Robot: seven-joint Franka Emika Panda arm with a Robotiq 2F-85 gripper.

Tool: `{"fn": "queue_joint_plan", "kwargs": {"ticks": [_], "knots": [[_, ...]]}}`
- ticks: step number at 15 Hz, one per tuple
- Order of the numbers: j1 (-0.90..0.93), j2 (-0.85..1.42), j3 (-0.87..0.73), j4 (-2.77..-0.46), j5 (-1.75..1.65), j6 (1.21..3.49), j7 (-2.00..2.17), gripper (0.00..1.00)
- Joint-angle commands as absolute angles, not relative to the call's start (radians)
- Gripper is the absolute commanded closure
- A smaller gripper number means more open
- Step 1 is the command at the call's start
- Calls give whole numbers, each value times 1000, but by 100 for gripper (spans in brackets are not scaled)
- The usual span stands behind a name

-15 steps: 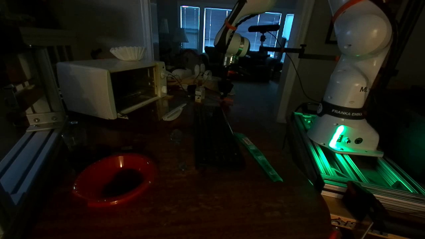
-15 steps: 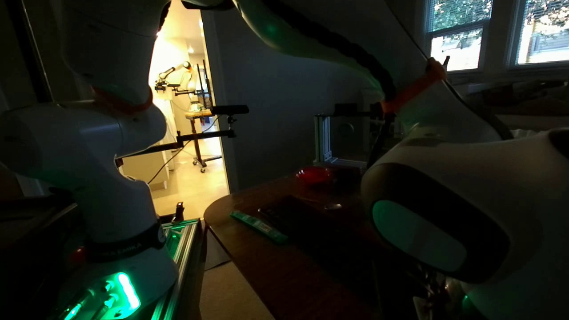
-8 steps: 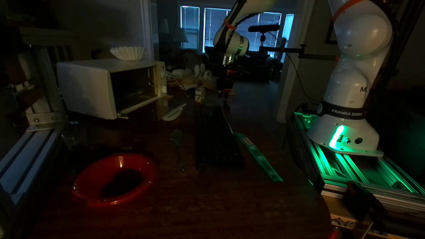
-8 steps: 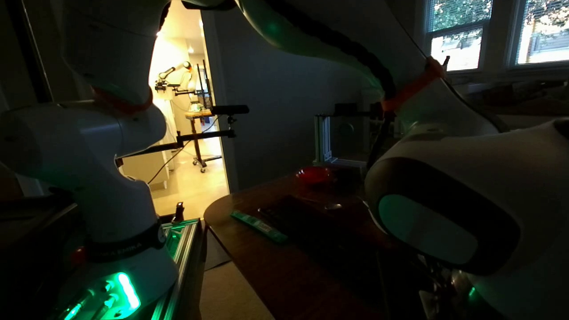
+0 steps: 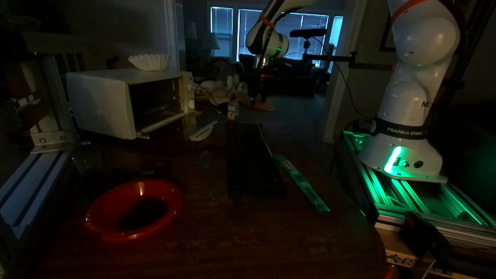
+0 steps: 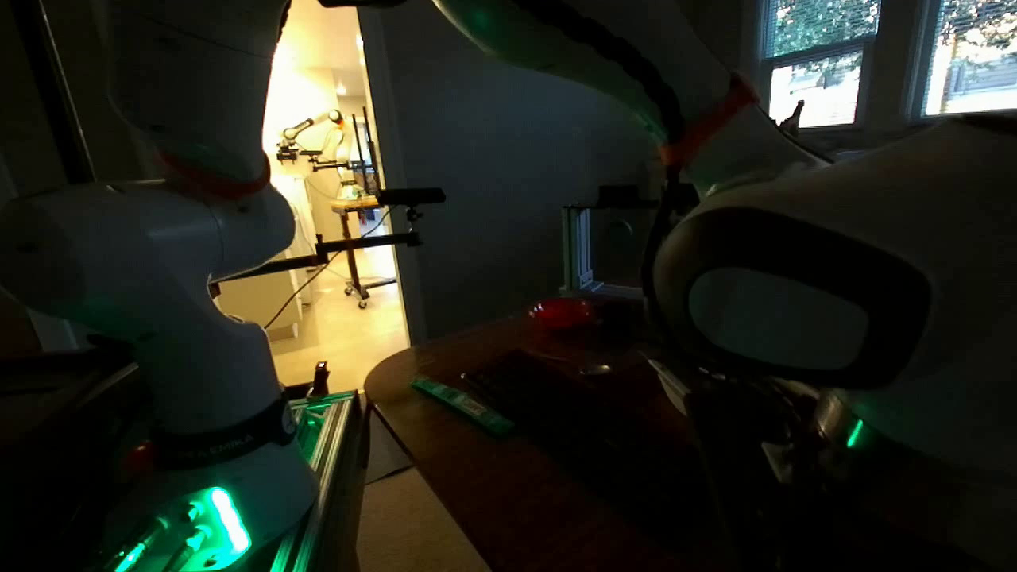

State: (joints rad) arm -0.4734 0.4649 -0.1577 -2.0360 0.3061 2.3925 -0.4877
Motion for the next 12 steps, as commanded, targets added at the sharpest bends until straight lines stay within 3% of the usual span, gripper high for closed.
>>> {"fn": "queue_joint_plan", "kwargs": {"ticks": [1,12], "knots": [[-414,369,-201,-2116,207,2432,-367,0],[-311,75,-262,-2271,-8,2411,-146,0]]}}
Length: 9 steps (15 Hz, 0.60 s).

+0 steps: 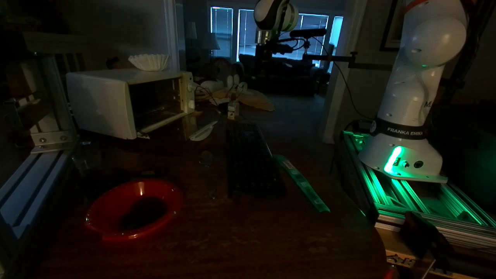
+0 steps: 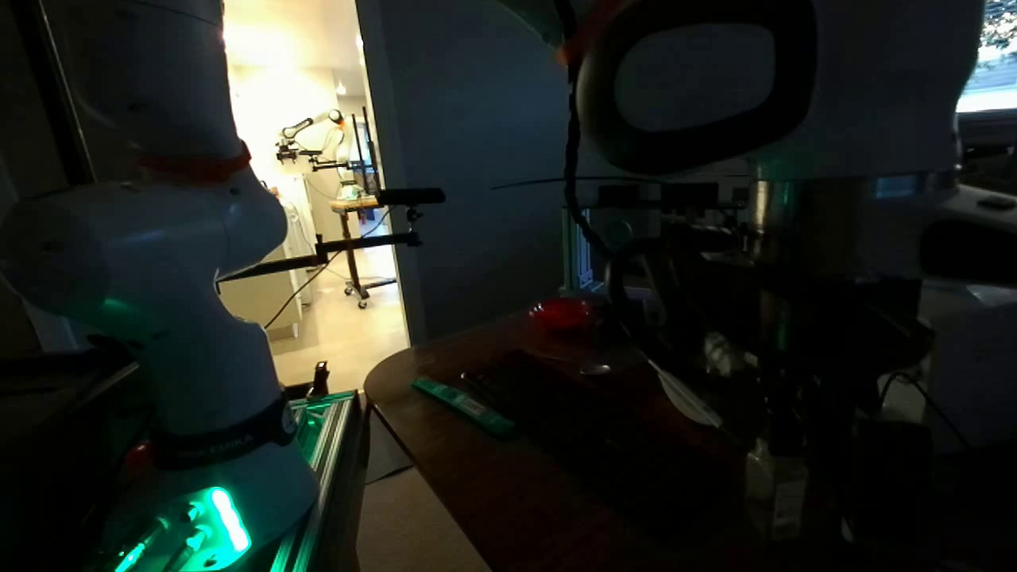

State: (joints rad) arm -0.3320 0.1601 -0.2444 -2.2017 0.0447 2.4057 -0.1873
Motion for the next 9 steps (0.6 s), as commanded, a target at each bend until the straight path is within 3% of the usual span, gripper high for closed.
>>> {"fn": "queue_joint_plan", "kwargs": {"ticks": [1,9], "knots": [[-306,47,-265,-2294,-34,2440,-133,0],[-304,-101,-263,-2430,-120,2702,-166,0]]}}
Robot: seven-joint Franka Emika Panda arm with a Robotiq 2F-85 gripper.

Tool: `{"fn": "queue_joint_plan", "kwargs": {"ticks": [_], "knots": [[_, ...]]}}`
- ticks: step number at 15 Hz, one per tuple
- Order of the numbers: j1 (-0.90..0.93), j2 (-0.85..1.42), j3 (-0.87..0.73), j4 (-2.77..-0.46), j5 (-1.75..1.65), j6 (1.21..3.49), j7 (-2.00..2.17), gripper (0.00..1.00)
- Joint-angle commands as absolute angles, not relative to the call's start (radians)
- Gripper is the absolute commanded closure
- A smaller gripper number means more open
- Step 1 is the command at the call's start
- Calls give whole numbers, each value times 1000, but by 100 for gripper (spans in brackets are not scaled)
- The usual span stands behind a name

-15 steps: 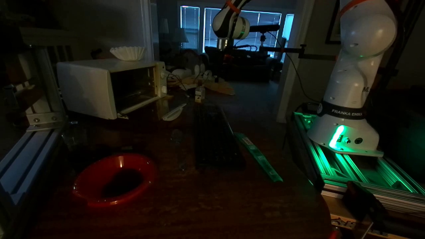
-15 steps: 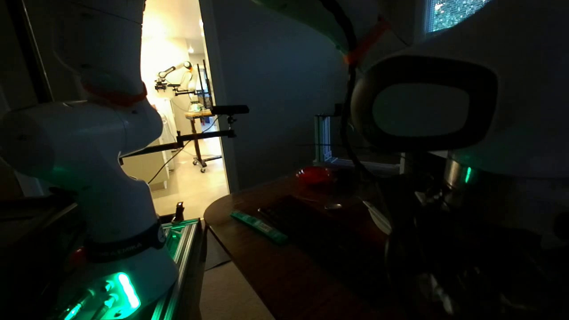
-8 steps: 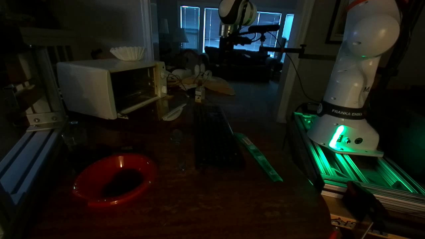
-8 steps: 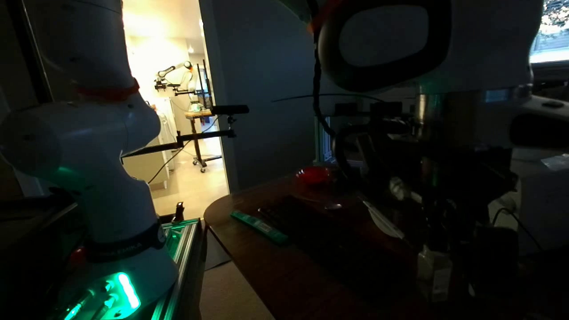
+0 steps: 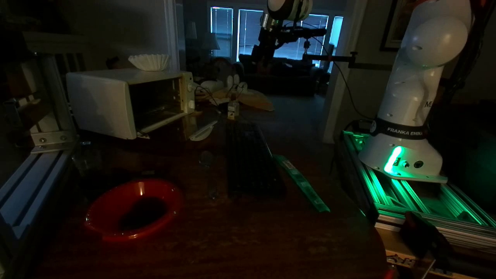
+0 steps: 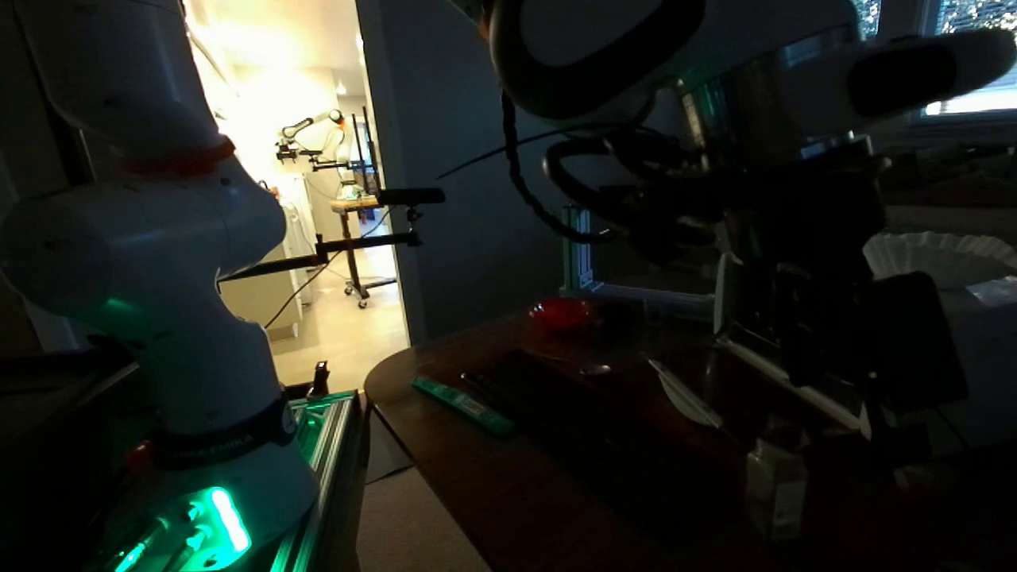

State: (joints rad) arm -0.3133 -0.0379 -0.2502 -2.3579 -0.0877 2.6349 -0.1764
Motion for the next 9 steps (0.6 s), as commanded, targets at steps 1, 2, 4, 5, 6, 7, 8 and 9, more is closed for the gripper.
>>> {"fn": "queue_joint_plan", "kwargs": {"ticks": [1,2,4,5,6,7,8,9], "knots": [[-306,-108,-263,-2440,-131,2716,-158,0],[-305,-115,-263,-2448,-118,2733,-154,0],[-301,-86,-264,-2409,-102,2698,-167,0],[-301,-92,-264,-2416,-102,2699,-164,0],[-302,-95,-265,-2419,-102,2699,-161,0],[-302,-96,-265,-2420,-102,2700,-160,0],[-302,-96,-265,-2420,-102,2700,-159,0],[-302,-97,-265,-2420,-102,2700,-159,0]]}}
